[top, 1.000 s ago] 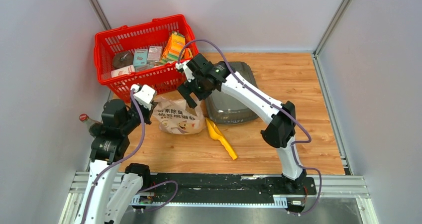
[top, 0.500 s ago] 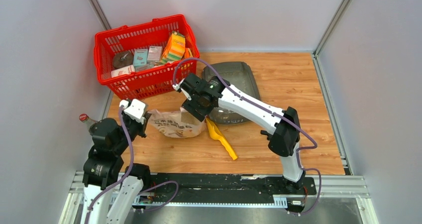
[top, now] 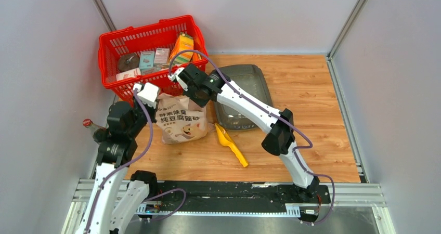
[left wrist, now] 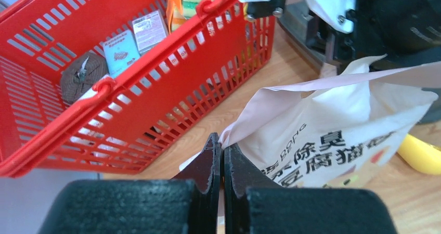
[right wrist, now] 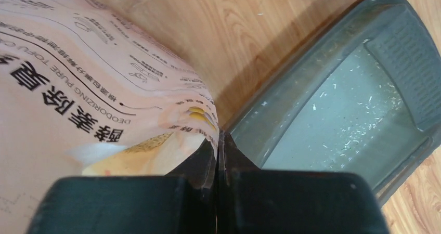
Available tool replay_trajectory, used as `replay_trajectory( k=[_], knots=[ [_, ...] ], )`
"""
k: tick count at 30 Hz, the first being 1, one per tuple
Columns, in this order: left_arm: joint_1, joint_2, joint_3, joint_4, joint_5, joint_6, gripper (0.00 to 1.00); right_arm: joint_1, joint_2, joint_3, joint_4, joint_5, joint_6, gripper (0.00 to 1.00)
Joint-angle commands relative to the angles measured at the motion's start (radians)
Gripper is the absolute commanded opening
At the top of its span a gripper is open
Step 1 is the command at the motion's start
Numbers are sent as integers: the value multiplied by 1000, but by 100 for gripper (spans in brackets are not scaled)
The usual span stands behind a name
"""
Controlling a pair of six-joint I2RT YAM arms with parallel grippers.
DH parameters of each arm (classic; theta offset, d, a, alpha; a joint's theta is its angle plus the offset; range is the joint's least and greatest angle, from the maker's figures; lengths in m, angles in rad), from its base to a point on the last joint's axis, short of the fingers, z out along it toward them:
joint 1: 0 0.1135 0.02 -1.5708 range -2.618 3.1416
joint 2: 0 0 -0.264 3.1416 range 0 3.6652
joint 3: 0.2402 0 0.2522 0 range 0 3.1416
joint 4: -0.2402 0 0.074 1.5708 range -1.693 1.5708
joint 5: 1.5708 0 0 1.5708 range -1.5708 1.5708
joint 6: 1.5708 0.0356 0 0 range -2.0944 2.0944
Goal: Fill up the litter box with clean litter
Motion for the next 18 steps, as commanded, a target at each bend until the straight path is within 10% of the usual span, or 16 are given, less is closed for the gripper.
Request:
replay_trajectory(
  k=[1, 18],
  knots=[
    [4, 95, 110, 280, -9, 9, 0, -57, 13, 78, 120, 72, -40, 0],
    [4, 84, 78, 435, 20, 3, 0, -107, 55, 154, 339, 91, -104, 0]
  ],
)
